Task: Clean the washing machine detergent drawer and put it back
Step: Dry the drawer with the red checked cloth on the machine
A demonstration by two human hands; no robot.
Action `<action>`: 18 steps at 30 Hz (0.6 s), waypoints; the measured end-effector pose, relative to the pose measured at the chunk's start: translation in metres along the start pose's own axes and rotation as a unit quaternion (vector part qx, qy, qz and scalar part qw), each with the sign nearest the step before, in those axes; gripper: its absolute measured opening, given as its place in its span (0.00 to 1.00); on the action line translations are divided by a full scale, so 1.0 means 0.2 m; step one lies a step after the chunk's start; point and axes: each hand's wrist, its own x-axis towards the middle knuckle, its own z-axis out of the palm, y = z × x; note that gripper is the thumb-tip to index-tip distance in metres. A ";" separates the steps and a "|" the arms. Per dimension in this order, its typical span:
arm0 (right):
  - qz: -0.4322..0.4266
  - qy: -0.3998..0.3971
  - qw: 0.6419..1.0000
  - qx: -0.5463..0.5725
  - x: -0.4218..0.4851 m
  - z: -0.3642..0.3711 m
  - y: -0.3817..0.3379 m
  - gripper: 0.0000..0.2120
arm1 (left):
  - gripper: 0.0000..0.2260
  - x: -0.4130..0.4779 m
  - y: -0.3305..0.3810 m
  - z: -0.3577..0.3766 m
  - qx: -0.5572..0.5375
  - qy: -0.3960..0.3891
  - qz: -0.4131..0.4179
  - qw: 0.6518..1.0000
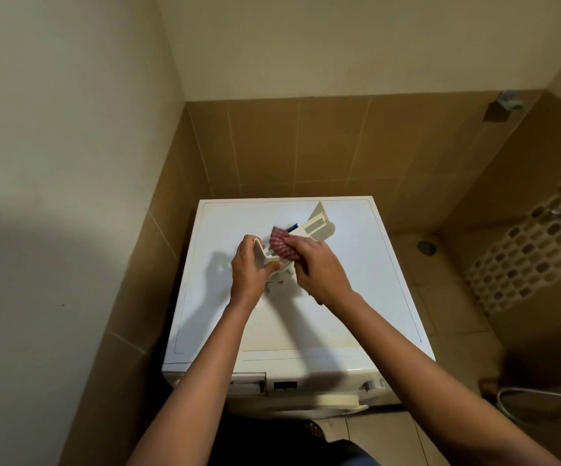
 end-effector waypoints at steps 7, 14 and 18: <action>0.132 0.064 0.942 0.301 0.04 -0.15 0.00 0.12 | 0.19 0.00 -0.01 0.00 0.012 0.002 0.030 0.999; 0.114 -0.004 0.991 0.064 0.14 -0.24 0.05 0.17 | 0.19 -0.02 -0.02 0.01 0.035 -0.010 0.068 0.997; 0.117 -0.082 0.989 -0.038 0.12 -0.22 0.02 0.14 | 0.18 -0.05 -0.06 0.00 0.074 -0.036 0.110 0.991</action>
